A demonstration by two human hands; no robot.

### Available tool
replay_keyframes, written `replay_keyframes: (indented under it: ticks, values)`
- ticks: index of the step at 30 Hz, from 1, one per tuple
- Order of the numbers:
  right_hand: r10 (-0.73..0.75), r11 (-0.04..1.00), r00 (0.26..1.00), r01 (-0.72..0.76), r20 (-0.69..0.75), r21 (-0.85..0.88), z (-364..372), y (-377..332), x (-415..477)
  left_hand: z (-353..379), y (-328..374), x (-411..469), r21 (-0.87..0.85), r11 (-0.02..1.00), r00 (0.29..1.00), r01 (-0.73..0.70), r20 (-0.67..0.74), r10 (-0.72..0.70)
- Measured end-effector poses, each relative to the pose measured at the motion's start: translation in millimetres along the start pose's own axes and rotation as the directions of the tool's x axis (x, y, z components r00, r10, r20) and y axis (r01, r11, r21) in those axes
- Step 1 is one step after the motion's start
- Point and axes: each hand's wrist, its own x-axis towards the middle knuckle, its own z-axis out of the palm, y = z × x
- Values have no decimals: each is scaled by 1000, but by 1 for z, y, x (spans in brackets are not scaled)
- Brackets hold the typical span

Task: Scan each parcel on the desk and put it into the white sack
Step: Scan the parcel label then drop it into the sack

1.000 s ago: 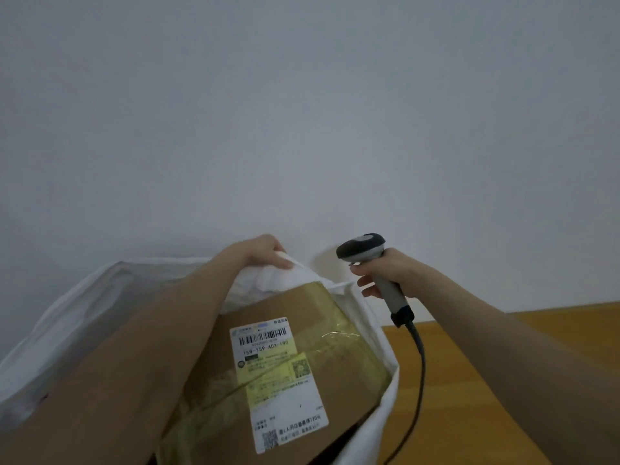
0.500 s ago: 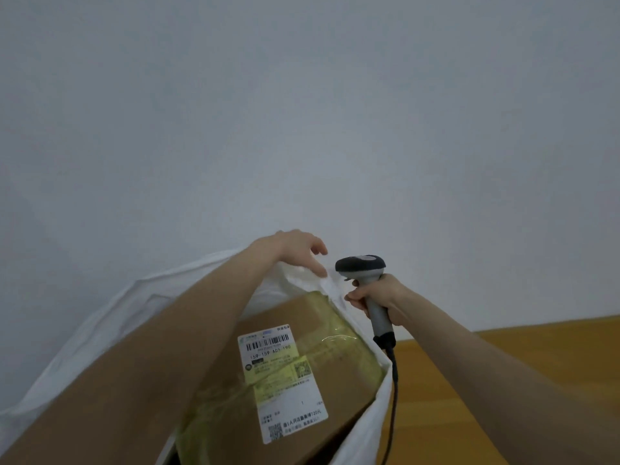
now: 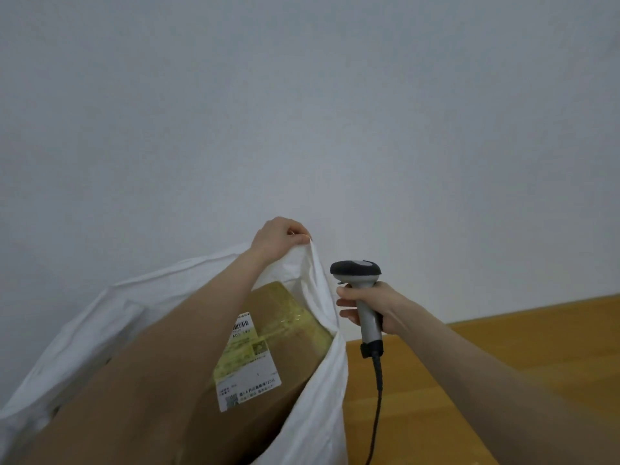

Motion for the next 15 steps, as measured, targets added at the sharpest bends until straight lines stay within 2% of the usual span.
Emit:
replay_keyframes:
  ticks: [2,5,10,13,15]
  values:
    - [0,1000,1000,0,16,-18,11,4,-3,2,1,-6,-23,1000,999,6,-33,-7]
    - [3,998,997,-9,-77,-70,24,7,-7,2,7,-15,12,1000,999,13,-46,-13]
    - [-81,997,985,78,-152,-30,23,-23,-19,-3,15,-47,206,978,999,23,-45,-14]
    - [-113,989,986,123,-126,77,17,-41,-31,-4,32,-77,171,984,995,56,-87,-42]
    - [-93,988,993,101,-73,114,14,-39,-38,-4,48,-102,101,991,991,90,-106,-79]
